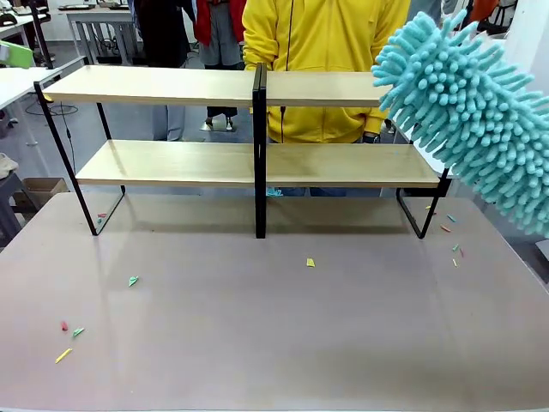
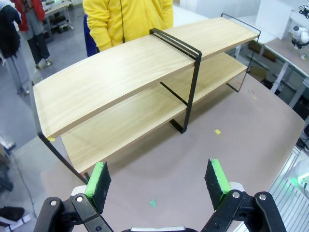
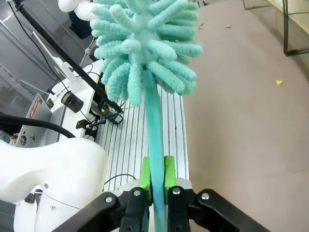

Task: Clean the shelves.
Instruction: Clean another randomly selected level of the Shelf with the Duster, then place the Duster on the table.

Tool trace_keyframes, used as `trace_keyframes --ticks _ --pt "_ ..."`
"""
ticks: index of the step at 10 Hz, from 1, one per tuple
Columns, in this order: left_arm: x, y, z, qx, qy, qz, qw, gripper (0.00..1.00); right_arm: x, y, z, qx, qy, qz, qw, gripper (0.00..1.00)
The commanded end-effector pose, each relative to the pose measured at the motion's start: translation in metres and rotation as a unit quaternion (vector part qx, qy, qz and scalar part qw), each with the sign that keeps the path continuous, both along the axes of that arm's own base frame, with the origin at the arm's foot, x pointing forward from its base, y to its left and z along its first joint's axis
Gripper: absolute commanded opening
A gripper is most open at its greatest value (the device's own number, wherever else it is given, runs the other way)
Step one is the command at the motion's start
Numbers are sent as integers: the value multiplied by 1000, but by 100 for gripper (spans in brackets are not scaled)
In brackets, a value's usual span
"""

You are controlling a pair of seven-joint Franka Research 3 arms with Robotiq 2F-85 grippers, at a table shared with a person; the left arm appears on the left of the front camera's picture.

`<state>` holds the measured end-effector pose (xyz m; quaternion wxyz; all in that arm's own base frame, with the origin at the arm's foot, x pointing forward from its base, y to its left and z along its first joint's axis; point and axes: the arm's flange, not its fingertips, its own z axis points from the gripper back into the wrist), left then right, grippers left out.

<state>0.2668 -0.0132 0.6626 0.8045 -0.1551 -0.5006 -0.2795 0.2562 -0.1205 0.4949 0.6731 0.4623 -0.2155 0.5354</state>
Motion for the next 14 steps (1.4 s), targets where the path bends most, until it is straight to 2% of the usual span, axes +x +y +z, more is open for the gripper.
trace_keyframes --ticks 1,2,3,4,5,6,7,8,14 --pt "-1 -1 1 1 0 8 1000 100 -15 -43 37 66 -61 -7 996 12" --pt "-1 -1 1 1 0 8 1000 100 -31 -77 72 79 -86 9 993 12" --pt "-1 -1 1 1 0 8 1000 100 -46 -105 107 74 -114 -5 991 12" --pt "-1 -1 1 1 0 8 1000 100 -58 -126 136 75 -153 -22 985 12" --pt "-1 -1 1 1 0 8 1000 100 -67 -138 152 85 -175 -22 981 12" --pt "-1 -1 1 1 0 8 1000 100 -69 -141 152 79 -192 -27 978 12" --pt "-1 -1 1 1 0 8 1000 100 -59 -135 135 79 -186 -39 979 12" --pt "-1 -1 1 1 0 8 1000 100 -71 -134 130 75 -183 -33 980 12" --pt "-1 -1 1 1 0 8 1000 100 -71 -134 130 75 -183 -33 980 12"
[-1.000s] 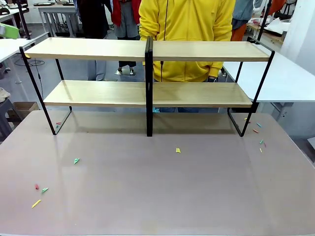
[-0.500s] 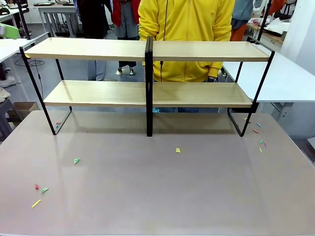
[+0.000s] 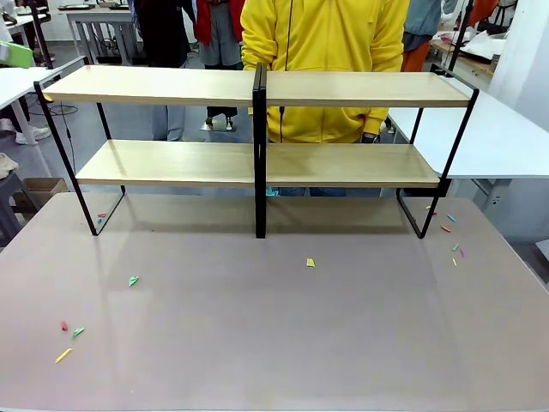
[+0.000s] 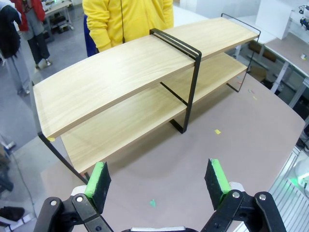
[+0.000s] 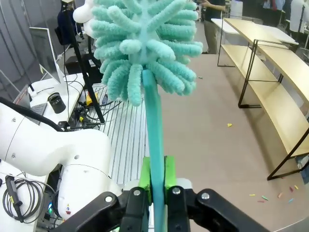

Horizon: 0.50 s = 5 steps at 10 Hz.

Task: Clean the shelves.
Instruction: Place the Duster on the table.

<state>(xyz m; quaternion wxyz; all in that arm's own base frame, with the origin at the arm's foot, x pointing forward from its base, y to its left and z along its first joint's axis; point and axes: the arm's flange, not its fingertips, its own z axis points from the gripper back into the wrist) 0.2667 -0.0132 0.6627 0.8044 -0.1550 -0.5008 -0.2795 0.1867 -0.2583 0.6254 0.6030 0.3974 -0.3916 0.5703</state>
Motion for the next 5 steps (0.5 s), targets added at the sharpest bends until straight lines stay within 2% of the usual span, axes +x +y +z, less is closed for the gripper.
trace_keyframes --ticks 1,5 --pt "-1 -1 1 1 0 7 1000 100 -1 3 0 0 2 1 1000 12" --pt "-1 -1 1 1 0 7 1000 100 -1 3 0 0 2 1 1000 12"
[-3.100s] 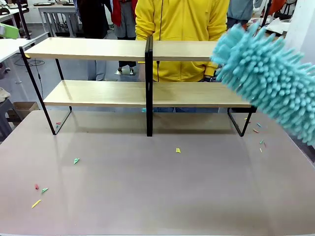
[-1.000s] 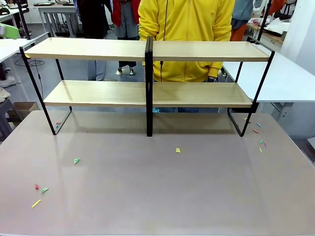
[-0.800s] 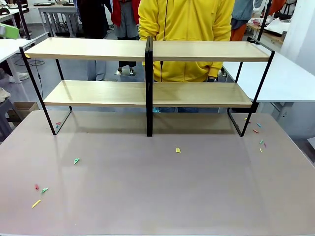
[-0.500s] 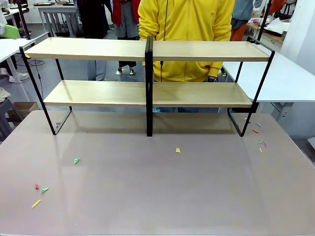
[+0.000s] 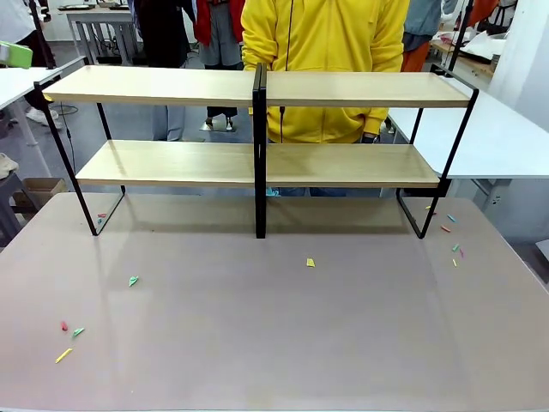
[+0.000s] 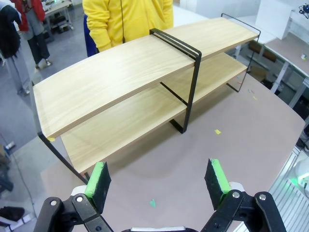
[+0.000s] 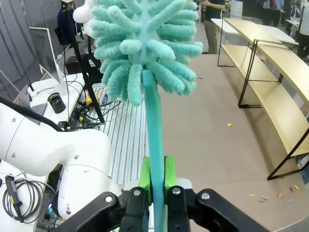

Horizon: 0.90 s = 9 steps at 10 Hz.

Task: Clean the shelves.
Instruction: Place the Duster on the table.

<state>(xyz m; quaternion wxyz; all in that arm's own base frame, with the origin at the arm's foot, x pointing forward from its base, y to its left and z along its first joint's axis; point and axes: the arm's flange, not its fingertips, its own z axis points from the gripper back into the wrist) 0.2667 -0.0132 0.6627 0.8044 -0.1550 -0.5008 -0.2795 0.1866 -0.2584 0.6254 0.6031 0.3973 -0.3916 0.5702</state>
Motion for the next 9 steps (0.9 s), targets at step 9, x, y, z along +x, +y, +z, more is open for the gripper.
trace_keyframes --ticks 9 --pt "-20 -67 -199 -138 444 -74 882 100 112 201 -139 -310 119 14 943 12"
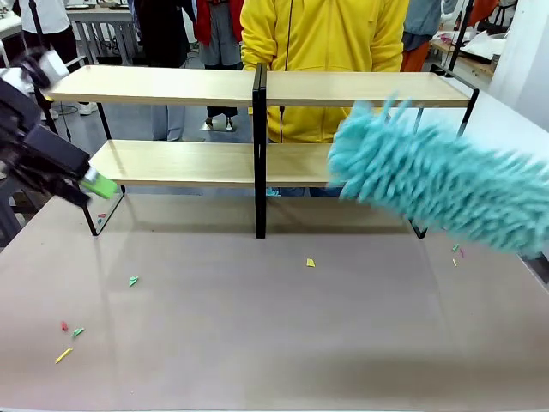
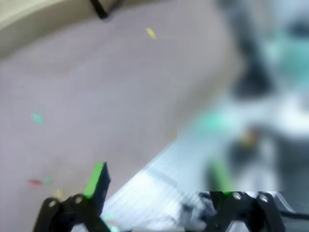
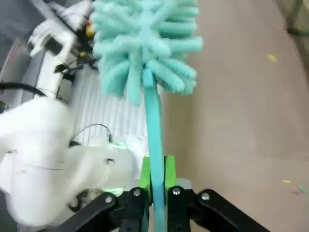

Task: Clean the shelves.
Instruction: Place the Duster on the table.

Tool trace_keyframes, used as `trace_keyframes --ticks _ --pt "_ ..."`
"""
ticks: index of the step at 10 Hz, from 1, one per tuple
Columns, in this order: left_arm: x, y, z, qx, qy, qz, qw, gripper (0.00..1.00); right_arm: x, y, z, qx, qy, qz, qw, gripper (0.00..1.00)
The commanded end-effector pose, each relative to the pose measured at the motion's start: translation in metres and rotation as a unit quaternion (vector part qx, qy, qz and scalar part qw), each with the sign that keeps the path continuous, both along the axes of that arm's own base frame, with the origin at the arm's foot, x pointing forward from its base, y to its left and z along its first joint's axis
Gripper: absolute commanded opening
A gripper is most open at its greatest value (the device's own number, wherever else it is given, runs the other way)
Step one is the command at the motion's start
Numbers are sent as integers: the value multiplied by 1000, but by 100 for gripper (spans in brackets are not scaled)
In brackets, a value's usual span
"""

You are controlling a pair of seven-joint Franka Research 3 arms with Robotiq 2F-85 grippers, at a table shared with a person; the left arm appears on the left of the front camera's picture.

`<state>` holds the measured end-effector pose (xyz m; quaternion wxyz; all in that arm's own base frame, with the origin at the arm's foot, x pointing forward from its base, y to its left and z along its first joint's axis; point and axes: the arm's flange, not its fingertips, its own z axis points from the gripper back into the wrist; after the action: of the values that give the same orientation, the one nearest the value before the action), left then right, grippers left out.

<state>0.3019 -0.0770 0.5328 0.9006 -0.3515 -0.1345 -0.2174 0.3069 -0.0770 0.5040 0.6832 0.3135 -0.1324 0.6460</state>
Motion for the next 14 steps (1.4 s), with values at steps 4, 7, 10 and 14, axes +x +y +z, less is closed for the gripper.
trace_keyframes --ticks 4,7,10,14 --pt "-65 10 -190 -371 234 -22 898 100 5 29 -34 -46 -1 -6 999 12" --pt "-66 28 -225 -296 187 -12 937 100 54 66 -49 -147 38 -18 988 12" --pt "49 69 -228 -316 223 -3 922 100 107 113 -86 -225 34 -27 973 12" --pt "49 69 -228 -316 223 -3 922 100 124 107 -117 -219 65 -32 973 12"
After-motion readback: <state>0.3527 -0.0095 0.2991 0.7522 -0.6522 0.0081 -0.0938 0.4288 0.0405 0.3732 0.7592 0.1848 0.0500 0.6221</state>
